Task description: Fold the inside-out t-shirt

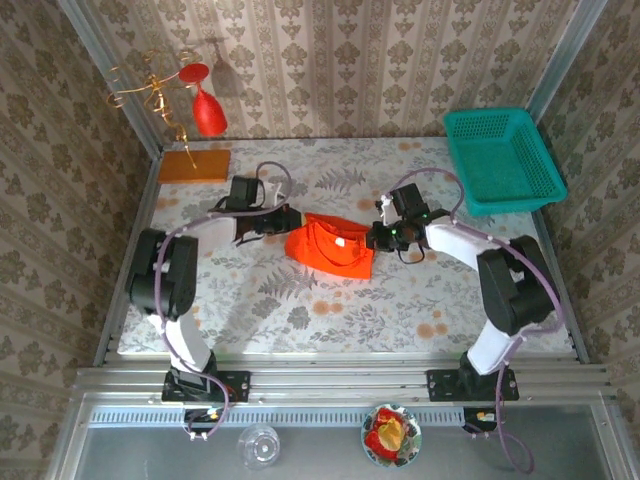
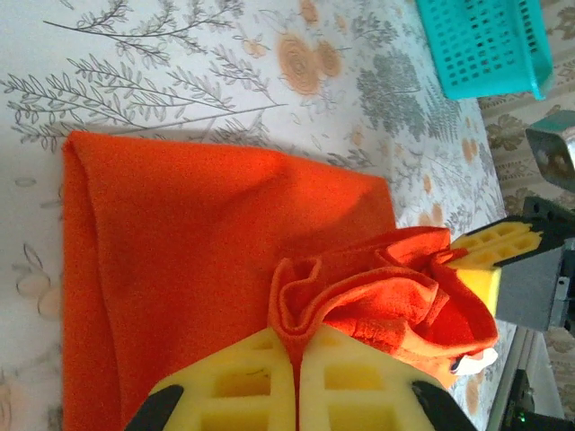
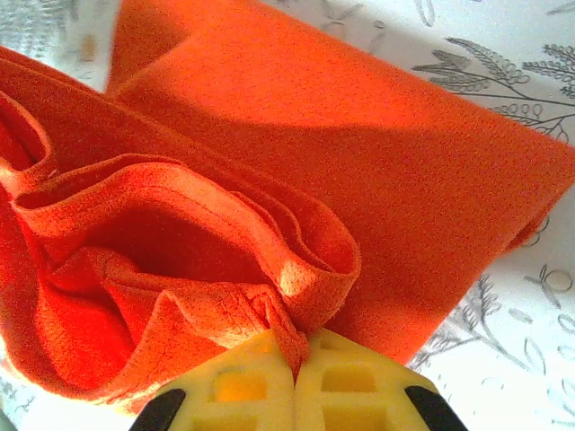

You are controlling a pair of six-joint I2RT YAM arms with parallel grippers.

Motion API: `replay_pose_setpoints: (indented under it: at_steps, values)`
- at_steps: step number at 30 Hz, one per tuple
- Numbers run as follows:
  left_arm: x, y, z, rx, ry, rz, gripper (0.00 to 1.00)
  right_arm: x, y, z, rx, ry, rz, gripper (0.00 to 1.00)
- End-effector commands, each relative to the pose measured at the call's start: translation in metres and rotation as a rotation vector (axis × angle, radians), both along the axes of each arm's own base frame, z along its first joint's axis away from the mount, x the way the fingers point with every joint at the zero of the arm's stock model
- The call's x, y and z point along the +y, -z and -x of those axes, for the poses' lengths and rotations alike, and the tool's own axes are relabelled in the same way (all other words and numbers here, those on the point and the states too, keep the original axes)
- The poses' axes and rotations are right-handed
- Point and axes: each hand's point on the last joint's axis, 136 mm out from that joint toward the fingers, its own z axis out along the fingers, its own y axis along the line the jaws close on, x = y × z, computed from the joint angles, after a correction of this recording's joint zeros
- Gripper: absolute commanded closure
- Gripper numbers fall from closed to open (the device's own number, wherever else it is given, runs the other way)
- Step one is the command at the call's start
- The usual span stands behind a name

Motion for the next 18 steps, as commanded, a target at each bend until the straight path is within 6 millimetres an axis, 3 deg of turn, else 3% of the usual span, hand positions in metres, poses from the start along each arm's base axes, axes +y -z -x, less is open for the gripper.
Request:
replay_pose_setpoints:
  at_steps: [1, 5, 8, 13, 18]
  values:
    - [-0.003, 0.011, -0.012, 0.059, 0.024, 0.024, 1.00, 0.000, 0.010, -0.012, 0.053, 0.038, -0.016, 1.00]
    - [-0.006, 0.032, -0.015, 0.119, 0.032, 0.021, 1.00, -0.002, 0.026, -0.015, 0.091, 0.047, -0.005, 1.00]
    - [-0.004, 0.035, -0.001, 0.134, 0.049, 0.008, 1.00, 0.001, 0.027, -0.005, 0.108, 0.031, -0.020, 1.00]
    - [0.008, 0.032, 0.043, 0.150, 0.039, 0.008, 1.00, 0.011, 0.017, 0.029, 0.119, -0.018, -0.035, 1.00]
    - [0.011, 0.022, 0.106, 0.158, 0.056, -0.005, 1.00, 0.028, 0.005, 0.085, 0.139, -0.122, -0.009, 1.00]
